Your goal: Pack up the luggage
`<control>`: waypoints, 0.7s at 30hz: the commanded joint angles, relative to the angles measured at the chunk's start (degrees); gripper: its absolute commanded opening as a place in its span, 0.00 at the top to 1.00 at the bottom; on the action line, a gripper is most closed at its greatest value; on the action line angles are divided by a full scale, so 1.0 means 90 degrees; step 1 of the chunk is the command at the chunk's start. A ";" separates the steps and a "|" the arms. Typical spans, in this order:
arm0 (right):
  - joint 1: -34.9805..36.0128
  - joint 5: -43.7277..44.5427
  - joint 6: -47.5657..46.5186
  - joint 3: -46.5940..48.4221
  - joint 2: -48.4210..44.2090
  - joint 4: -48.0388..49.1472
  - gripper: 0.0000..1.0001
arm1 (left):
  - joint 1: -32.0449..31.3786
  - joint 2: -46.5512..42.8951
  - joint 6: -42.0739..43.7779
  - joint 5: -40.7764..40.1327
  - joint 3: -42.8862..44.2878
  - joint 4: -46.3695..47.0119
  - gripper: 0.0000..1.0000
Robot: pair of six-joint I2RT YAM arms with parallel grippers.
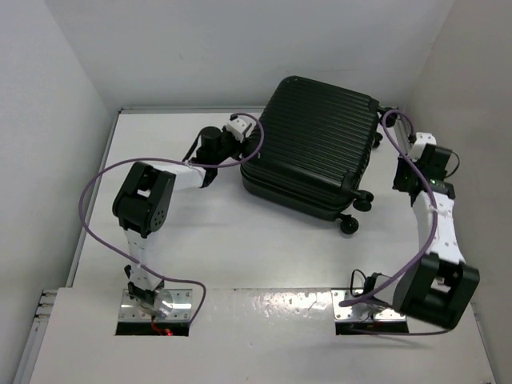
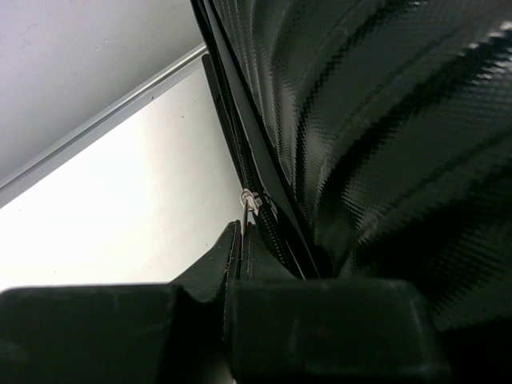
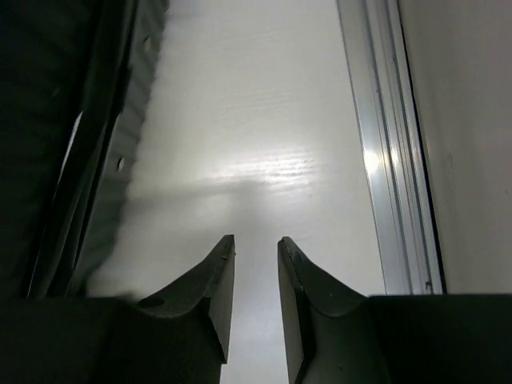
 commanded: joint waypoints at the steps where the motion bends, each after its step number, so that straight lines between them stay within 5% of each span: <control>1: 0.0467 0.1302 0.1249 0.0392 0.0568 0.1447 0.72 | 0.0297 -0.0773 0.0224 -0.0472 -0.0168 0.0692 1.00; 11: 0.1211 0.1520 0.1309 0.1563 0.2864 0.3139 0.56 | 0.0101 -0.1243 0.0518 -0.0042 -0.0697 0.0566 1.00; 21: 0.1231 0.1304 0.0986 0.3272 0.4846 0.3404 0.46 | 0.0872 0.0718 0.0294 0.0270 0.1750 0.0398 1.00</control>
